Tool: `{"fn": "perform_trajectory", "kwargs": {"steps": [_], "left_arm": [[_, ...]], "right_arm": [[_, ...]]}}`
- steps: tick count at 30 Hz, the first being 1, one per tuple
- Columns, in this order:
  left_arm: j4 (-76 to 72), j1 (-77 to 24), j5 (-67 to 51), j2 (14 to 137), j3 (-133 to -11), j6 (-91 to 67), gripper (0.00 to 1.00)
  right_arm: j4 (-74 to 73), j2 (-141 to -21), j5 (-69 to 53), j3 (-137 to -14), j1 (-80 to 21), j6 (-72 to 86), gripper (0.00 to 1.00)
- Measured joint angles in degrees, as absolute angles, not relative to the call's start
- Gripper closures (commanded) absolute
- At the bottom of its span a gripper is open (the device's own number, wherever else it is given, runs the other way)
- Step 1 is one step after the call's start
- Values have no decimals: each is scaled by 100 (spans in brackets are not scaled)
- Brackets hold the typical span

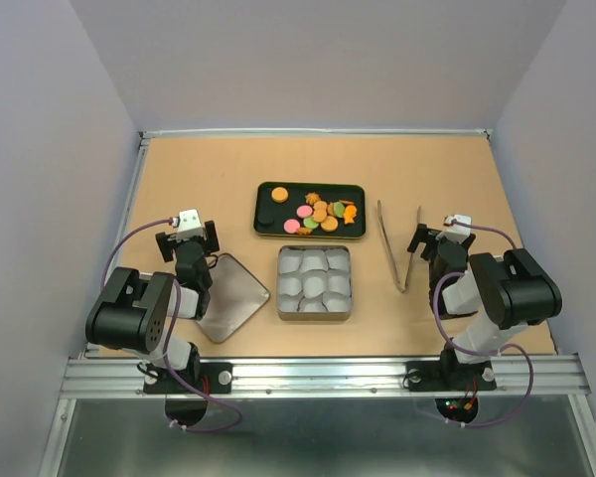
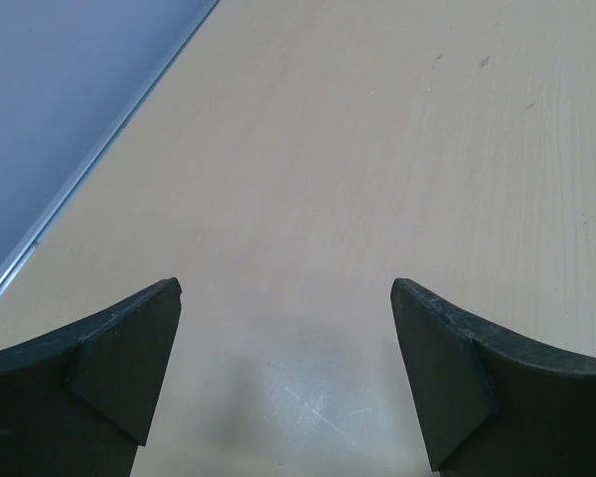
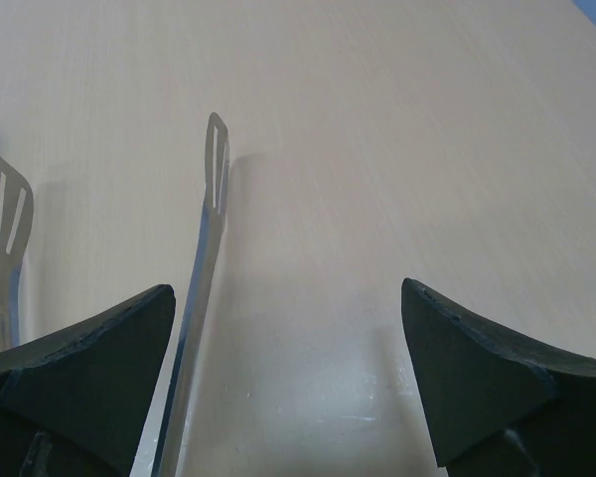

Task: Pack the cookies

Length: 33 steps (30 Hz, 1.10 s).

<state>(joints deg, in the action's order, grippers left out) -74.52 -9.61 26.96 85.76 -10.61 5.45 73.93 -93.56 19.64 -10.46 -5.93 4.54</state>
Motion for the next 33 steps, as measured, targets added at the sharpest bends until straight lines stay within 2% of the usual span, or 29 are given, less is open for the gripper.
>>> {"fn": "perform_trajectory", "kwargs": {"steps": [20, 24, 29, 31, 33], "left_arm": [[-7454, -961, 2696, 8576, -1061, 548, 1], [-7452, -961, 2694, 8576, -1061, 548, 1], [-7452, -921, 2674, 8576, -1063, 530, 1], [-7452, -845, 2611, 8571, -1070, 478, 1], [-7446, -766, 2589, 8571, -1105, 429, 1]], "right_arm": [[7387, -9332, 1977, -1046, -593, 454, 0], [7251, -8875, 2097, -1068, -596, 478, 0], [5256, -7290, 2692, -1942, -596, 923, 0], [4038, -6923, 2961, -2827, -596, 1321, 0], [3166, -6753, 2626, -3710, -578, 1612, 0]]}}
